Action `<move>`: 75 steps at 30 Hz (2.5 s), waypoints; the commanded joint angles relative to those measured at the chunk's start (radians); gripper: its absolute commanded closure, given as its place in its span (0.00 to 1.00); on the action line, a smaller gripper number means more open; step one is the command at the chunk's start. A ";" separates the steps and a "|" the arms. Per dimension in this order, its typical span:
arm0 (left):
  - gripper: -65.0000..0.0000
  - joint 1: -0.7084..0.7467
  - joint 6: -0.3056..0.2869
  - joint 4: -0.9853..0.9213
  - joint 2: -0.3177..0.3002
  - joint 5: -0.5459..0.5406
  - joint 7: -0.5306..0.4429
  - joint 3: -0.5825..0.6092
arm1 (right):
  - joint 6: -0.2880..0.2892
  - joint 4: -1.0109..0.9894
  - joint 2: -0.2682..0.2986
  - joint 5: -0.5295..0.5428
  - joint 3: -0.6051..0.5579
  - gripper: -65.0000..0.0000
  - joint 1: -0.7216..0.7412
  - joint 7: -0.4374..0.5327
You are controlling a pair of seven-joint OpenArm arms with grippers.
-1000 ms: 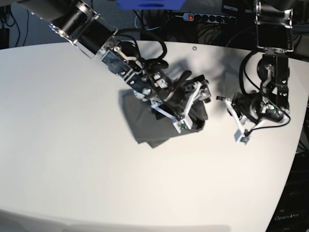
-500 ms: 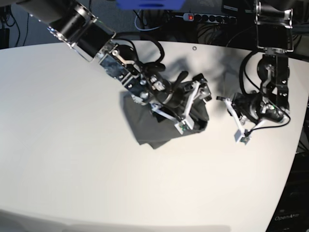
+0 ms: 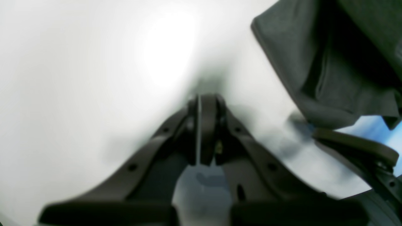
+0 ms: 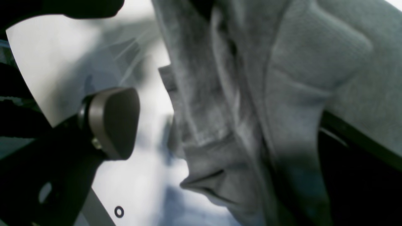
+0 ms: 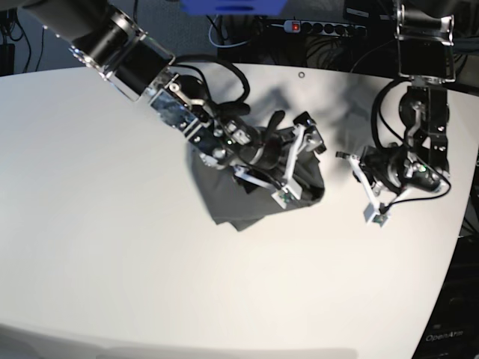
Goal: Fold the T-shirt properly
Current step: 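Hold the bundle with the right gripper and press it flat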
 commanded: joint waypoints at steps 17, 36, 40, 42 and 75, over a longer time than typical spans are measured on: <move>0.97 -0.022 -0.003 0.009 -0.005 -0.002 -0.015 -0.005 | 0.003 -0.129 -0.037 0.008 0.004 0.77 0.068 -0.041; 0.97 -0.022 -0.003 0.009 -0.011 -0.005 -0.015 -0.006 | 0.003 -0.127 -0.009 0.005 -0.001 1.00 0.105 -0.044; 0.97 -0.022 -0.005 0.009 -0.011 -0.005 -0.015 -0.006 | 0.003 -0.127 0.004 0.005 -0.003 1.00 0.114 -0.044; 0.97 -0.022 -0.005 0.009 -0.011 -0.005 -0.015 -0.006 | 0.003 -0.129 0.011 0.005 -0.003 1.00 0.116 -0.044; 0.97 -0.051 -0.005 0.007 -0.031 -0.005 -0.009 -0.006 | 0.003 -0.206 0.011 0.007 0.004 0.42 0.171 -0.053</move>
